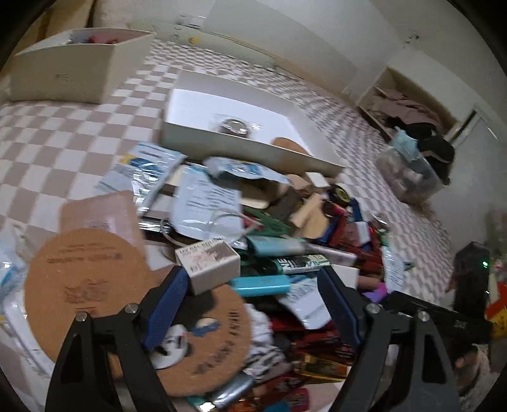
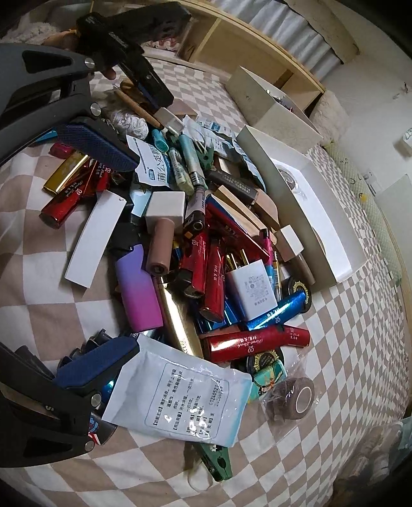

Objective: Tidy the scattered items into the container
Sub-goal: 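Grasp the white UV gel polish box and brown cylinder with the left gripper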

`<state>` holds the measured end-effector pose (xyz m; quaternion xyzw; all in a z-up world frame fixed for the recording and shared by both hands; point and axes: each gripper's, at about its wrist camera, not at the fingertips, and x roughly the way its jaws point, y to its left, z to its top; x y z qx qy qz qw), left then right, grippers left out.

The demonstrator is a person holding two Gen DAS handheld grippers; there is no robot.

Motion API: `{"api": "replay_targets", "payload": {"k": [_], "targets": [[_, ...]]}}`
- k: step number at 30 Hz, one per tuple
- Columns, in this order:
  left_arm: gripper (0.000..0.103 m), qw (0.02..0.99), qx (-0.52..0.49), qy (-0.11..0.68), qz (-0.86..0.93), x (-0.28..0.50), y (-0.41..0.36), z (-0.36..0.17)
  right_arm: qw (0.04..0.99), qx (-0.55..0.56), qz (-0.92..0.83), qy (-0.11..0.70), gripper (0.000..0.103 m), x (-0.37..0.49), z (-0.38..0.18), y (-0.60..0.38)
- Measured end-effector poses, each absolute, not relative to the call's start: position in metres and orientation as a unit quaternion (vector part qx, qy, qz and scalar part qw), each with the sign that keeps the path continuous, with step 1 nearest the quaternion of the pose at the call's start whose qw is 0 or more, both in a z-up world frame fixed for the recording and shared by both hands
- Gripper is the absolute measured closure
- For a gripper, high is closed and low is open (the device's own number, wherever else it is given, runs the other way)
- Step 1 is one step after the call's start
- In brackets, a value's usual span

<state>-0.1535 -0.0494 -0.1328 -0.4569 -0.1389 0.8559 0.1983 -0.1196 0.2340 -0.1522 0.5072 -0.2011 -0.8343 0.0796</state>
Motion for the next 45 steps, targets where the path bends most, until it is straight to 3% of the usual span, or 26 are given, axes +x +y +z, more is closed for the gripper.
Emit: {"api": "replay_targets", "payload": {"k": [8, 14, 21, 24, 29, 39, 45], "targets": [[0.020, 0.126, -0.458, -0.106, 0.874, -0.149, -0.058, -0.139, 0.079, 0.507, -0.834, -0.201, 0.000, -0.118, -0.151, 0.235], [0.019, 0.080, -0.474, -0.128, 0.867, -0.151, -0.081, -0.148, 0.081, 0.508, -0.832, -0.210, 0.000, -0.119, -0.152, 0.237], [0.008, 0.066, -0.475, -0.099, 0.872, -0.162, -0.059, -0.147, 0.089, 0.512, -0.829, -0.209, 0.000, -0.117, -0.155, 0.233], [0.008, 0.046, -0.483, -0.077, 0.871, -0.167, -0.051, -0.151, 0.088, 0.511, -0.829, -0.211, 0.000, -0.115, -0.155, 0.232], [0.008, 0.020, -0.490, -0.104, 0.865, -0.174, -0.054, -0.155, 0.086, 0.508, -0.827, -0.225, 0.000, -0.107, -0.154, 0.235], [0.036, 0.020, -0.484, -0.131, 0.865, -0.168, -0.065, -0.154, 0.066, 0.513, -0.818, -0.251, 0.002, -0.097, -0.155, 0.226], [0.049, 0.035, -0.474, -0.135, 0.869, -0.160, -0.067, -0.151, 0.047, 0.532, -0.810, -0.244, 0.019, -0.104, -0.169, 0.211]]}}
